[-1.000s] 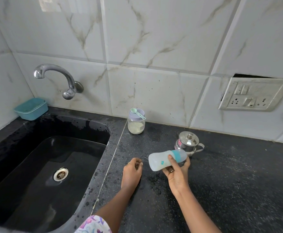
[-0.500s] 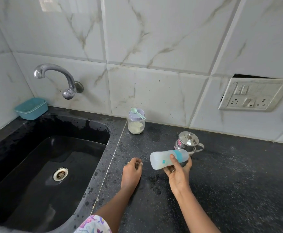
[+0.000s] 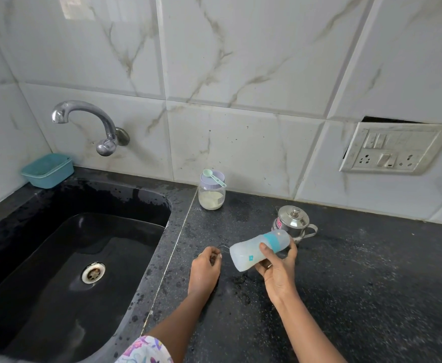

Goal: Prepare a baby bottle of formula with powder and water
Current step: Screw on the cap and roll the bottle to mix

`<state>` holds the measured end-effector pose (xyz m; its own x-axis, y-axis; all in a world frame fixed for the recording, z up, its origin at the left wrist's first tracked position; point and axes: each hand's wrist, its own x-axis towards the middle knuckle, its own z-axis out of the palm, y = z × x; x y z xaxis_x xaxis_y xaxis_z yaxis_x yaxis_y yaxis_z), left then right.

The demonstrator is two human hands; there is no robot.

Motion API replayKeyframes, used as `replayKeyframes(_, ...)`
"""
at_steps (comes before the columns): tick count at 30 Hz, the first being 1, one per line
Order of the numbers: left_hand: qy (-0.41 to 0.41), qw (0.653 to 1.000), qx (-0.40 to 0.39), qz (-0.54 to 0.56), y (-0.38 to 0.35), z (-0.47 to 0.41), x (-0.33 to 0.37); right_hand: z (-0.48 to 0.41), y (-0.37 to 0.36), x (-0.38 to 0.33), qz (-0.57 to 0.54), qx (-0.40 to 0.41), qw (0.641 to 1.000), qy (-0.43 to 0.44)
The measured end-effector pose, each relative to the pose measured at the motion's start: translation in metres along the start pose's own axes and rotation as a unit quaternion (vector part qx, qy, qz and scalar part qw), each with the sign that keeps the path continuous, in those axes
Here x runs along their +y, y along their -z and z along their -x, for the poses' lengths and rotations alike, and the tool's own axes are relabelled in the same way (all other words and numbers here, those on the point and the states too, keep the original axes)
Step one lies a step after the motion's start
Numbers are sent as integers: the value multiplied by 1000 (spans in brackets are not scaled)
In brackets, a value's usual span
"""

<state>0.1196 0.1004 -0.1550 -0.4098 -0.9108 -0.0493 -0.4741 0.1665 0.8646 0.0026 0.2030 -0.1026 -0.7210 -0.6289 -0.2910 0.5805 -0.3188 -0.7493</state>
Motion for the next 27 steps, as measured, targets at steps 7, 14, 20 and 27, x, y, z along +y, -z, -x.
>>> replayKeyframes(7, 4, 1000, -1, 2, 0, 0, 1, 1, 0, 1, 16, -10, 1000, 0)
replayKeyframes(14, 2, 1000, 1, -1, 1, 1, 2, -2, -1, 4, -14, 2, 1000, -2)
replayKeyframes(20, 5, 1000, 3, 1, 1, 1, 3, -2, 0, 4, -29, 14, 999, 2)
replayKeyframes(27, 6, 1000, 2, -1, 1, 1, 3, -1, -1, 3, -14, 1, 1000, 3)
